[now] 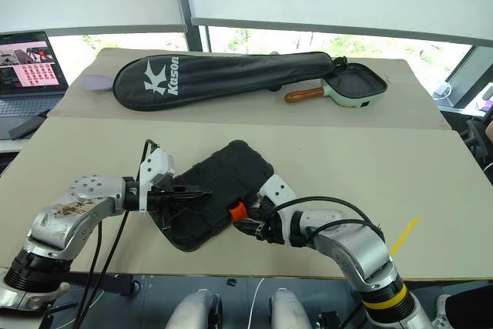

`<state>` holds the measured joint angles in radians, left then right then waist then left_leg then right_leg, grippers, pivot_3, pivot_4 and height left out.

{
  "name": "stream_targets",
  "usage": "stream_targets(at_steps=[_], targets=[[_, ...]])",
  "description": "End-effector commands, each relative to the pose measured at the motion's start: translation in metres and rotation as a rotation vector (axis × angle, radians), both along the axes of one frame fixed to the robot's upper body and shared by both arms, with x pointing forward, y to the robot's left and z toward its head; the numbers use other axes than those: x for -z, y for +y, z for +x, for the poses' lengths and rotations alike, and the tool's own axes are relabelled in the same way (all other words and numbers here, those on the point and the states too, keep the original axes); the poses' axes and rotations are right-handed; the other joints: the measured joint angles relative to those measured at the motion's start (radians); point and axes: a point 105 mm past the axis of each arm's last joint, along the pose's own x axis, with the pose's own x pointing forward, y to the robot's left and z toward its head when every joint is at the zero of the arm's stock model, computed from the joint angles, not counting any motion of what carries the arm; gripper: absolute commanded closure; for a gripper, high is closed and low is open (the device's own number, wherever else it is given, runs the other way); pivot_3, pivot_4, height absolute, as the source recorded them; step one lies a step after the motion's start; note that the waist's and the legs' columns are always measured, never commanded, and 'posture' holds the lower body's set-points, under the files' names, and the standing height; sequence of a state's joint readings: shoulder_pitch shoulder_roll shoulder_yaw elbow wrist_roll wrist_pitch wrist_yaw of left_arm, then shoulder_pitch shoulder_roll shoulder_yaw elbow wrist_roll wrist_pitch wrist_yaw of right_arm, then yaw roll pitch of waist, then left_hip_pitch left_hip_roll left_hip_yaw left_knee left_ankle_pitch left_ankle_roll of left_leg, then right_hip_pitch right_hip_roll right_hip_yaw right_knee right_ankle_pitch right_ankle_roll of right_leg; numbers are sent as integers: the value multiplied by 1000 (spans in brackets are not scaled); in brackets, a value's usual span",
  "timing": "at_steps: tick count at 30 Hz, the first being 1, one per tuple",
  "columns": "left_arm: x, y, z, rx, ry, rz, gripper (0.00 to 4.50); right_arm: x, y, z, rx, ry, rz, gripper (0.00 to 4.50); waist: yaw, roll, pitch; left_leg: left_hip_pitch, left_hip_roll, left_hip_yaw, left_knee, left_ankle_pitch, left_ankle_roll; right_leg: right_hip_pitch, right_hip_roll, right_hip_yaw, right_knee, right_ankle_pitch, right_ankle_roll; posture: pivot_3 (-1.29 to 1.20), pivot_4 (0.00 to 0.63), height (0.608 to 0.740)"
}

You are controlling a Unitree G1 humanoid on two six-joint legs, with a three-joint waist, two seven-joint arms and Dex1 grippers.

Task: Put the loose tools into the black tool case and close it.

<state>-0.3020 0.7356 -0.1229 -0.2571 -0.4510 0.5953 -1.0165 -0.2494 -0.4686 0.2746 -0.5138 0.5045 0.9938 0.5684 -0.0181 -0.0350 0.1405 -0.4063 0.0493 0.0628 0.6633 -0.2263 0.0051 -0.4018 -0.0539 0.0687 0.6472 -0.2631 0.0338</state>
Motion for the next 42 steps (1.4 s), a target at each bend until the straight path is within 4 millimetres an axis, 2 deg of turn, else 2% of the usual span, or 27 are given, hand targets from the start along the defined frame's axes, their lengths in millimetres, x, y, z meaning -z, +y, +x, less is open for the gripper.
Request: stream_targets(at_steps=[1, 4, 7, 10, 19, 28, 30, 31, 36, 39, 42], targets=[[34, 4, -10, -22, 140, 58, 4500, -7, -4, -2, -14, -46, 22, 3163, 0, 0, 0, 0, 0, 0, 0, 0, 0, 0, 0, 0, 0, 0, 0, 0, 150, 740], [36, 4, -11, -21, 141, 57, 4500, -4, -11, -7, -26, -50, 9, 3196, 2, 0, 0, 0, 0, 0, 0, 0, 0, 0, 0, 0, 0, 0, 0, 0, 150, 740], [38, 4, -12, -23, 143, 55, 4500, 0, -21, -2, 18, -57, -6, 3198, 3, 0, 0, 0, -1, 0, 0, 0, 0, 0, -1, 0, -1, 0, 0, 0, 150, 740], [39, 4, -12, -27, 142, 54, 4500, -1, -21, -1, 7, -66, 10, 3198, 3, 1, -1, 0, -1, 0, 0, 0, 0, 0, -1, 0, -1, 0, 0, 0, 150, 740], [40, 6, -15, -37, 146, 55, 4500, -10, -2, 3, -24, -126, 73, 3198, 1, 3, -2, 0, -1, 0, 0, 0, 0, 1, -1, 0, -1, 0, 0, 0, 150, 740], [39, 6, -13, -45, 144, 52, 4500, -21, 2, 8, -25, -144, 123, 3198, 1, 4, -3, 1, 0, 0, 0, 0, 0, 0, 0, 0, -1, 0, 0, 0, 150, 740], [39, 6, -13, -45, 144, 53, 4500, -19, 0, 7, -33, -150, 106, 2193, 0, 4, -3, 1, 0, 0, 0, 0, 0, 0, 0, 0, -1, 0, 0, 0, 150, 740], [39, 6, -13, -45, 144, 53, 4500, -18, -2, 7, -32, -165, 90, 2004, 0, 4, -3, 1, 0, 0, 0, 0, 0, 0, 0, 1, -1, 0, 0, 0, 150, 740], [38, 6, -12, -49, 143, 51, 4500, -15, -18, 7, -6, -135, 71, 329, 1, 4, -3, 1, 0, 1, 0, 0, 0, 0, 0, 1, -1, 0, 0, 0, 150, 740], [38, 6, -11, -50, 142, 53, 4500, -10, -34, 6, 9, -125, 39, 329, 3, 4, -3, 1, 0, 1, 0, 0, 0, 0, -1, 1, -1, -1, 0, 0, 150, 740], [38, 6, -10, -53, 140, 51, 4500, -8, -36, 1, -46, -130, 18, 329, 3, 4, -3, 0, -1, 1, -1, 0, 0, 0, -1, 1, -1, -1, 0, 0, 150, 740]])
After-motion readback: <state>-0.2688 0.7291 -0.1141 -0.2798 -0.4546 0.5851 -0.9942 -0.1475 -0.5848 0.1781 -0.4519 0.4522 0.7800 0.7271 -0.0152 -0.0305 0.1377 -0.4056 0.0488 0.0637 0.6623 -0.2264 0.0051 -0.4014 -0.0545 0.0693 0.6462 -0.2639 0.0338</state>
